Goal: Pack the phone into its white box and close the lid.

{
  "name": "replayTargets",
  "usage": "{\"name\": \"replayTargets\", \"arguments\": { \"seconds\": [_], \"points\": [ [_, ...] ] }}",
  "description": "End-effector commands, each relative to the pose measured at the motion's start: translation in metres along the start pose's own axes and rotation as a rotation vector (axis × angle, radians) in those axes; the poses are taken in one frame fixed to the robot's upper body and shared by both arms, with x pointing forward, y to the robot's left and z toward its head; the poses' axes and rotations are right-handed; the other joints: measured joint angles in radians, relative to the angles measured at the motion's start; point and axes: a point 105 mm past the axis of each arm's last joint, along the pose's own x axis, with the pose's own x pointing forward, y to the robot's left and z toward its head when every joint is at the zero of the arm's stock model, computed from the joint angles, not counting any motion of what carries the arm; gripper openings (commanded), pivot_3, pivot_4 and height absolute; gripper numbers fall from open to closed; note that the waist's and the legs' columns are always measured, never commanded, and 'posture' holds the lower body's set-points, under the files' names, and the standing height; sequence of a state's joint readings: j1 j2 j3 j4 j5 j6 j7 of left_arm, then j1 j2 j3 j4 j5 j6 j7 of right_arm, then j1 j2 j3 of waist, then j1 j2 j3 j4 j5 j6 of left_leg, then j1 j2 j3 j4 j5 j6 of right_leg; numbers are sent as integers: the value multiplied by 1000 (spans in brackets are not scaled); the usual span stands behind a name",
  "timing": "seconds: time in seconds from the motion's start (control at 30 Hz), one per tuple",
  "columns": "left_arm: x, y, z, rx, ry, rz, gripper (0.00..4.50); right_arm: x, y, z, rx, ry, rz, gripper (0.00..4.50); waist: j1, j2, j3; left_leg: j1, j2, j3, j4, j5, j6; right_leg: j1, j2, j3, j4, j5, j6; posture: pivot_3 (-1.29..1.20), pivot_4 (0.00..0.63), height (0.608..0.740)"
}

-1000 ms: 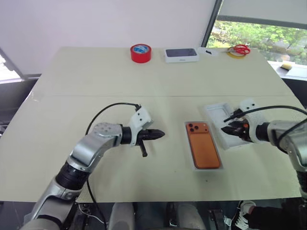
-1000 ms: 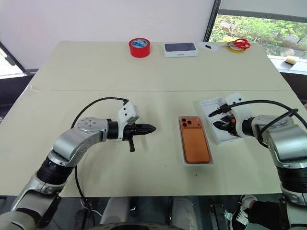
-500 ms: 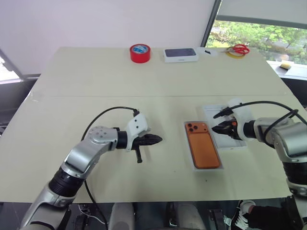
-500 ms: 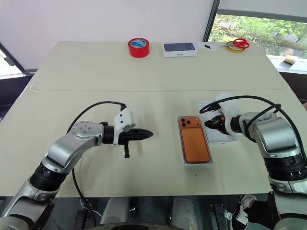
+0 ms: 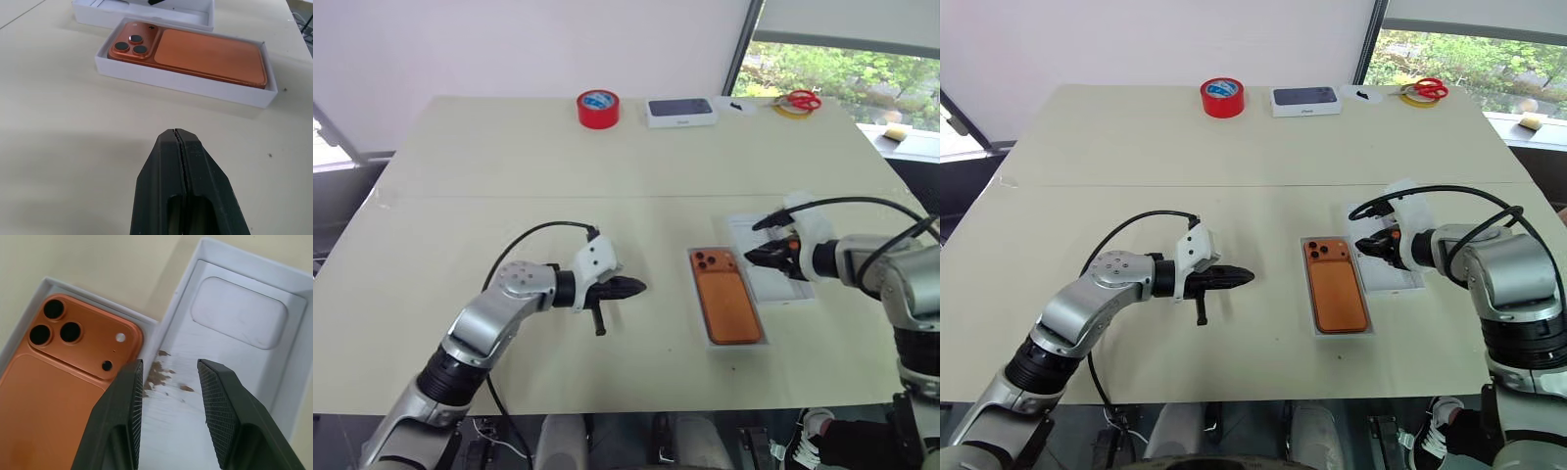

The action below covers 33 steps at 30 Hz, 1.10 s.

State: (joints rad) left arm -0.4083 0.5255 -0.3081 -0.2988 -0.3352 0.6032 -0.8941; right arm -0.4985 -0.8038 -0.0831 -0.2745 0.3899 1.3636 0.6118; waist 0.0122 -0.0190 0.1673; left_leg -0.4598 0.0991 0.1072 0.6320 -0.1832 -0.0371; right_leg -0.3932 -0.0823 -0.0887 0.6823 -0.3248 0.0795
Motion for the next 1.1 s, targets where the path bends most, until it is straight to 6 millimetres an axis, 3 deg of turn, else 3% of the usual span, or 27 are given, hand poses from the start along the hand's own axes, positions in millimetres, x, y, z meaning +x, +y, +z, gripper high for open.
{"name": "replayTargets", "arguments": {
  "seconds": [0.03,0.5,0.73,1.1],
  "points": [
    [0,-3,16,53,-43,-24,0,-4,5,2,-5,-22,4,1823,0,0,0,0,0,0,0,0,0,0,0,0,0,0,0,0,150,730],
    [-5,-11,18,104,-92,-57,0,-3,-4,-15,2,34,-42,1823,0,0,0,0,0,0,0,0,0,1,0,0,0,0,0,0,150,730],
    [-3,-11,19,111,-93,-57,0,-5,-12,-13,-10,42,-74,1823,0,0,0,0,0,0,0,0,0,1,0,0,0,0,0,0,150,730],
    [-2,-10,20,118,-89,-55,0,13,-13,5,80,80,-100,1823,-2,0,0,0,0,0,0,0,0,0,0,0,0,0,0,0,150,730]
  ]
}}
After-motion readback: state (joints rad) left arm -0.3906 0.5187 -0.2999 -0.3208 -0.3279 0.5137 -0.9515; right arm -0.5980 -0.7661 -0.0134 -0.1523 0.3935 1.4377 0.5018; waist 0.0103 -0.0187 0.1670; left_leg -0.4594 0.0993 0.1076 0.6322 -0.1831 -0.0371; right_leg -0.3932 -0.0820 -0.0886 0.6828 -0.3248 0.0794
